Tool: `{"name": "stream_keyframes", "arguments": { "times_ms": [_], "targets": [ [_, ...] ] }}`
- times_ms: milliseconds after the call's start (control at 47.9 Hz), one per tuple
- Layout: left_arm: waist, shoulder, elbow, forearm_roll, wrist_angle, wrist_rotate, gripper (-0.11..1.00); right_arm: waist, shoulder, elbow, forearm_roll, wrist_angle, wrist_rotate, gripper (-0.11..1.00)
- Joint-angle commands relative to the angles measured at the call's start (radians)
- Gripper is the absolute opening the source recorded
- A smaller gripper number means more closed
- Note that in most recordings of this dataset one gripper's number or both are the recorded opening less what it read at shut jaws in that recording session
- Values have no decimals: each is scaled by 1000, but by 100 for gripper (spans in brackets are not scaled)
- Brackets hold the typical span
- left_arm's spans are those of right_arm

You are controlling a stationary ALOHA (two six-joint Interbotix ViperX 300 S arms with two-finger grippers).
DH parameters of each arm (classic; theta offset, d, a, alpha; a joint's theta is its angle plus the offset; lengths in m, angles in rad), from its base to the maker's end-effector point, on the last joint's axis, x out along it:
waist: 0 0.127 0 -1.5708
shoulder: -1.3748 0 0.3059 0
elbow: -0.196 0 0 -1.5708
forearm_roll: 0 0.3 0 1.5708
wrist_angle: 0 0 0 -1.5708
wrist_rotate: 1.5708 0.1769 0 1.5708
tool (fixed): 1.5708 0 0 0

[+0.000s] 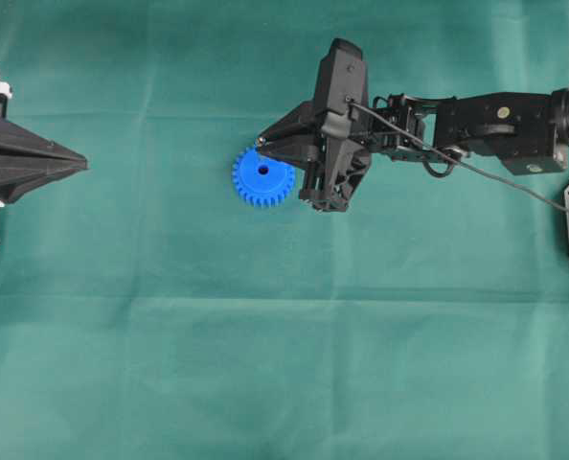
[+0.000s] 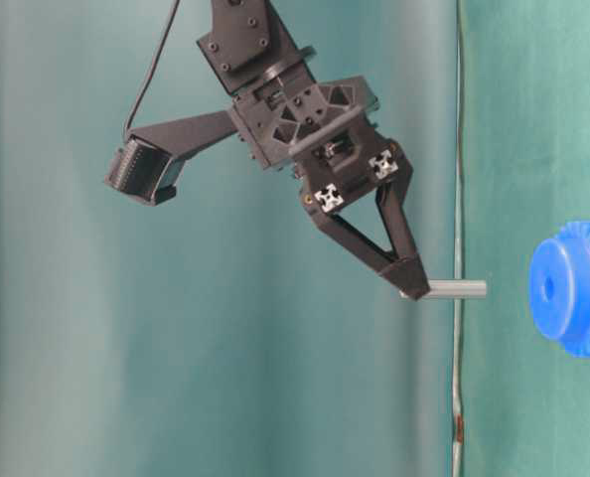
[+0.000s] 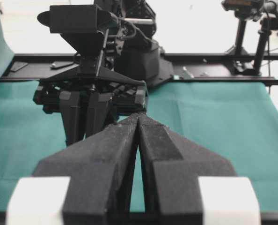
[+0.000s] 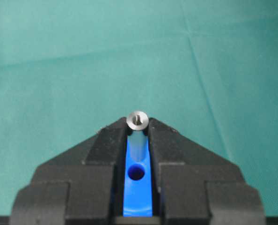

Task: Insert the shaft placed at a random location into the center hole of the medium gear at another random location.
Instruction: 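Align the held shaft above the gear's center hole with the right gripper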

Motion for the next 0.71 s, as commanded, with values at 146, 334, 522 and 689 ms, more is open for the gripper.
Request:
{"name": "stream_keyframes", "arguments": {
  "times_ms": [146, 334, 522, 689],
  "targets": [
    [2, 8, -26, 3, -6, -2, 0, 5, 3, 3, 5, -31, 17, 13],
    [2, 8, -26, 3, -6, -2, 0, 5, 46, 9, 6, -67, 25, 13],
    [2, 9, -26, 3, -6, -2, 0, 5, 75, 11, 15, -78, 26, 13],
    [2, 8, -26, 3, -6, -2, 0, 5, 78, 14, 17, -89, 26, 13]
  ]
}}
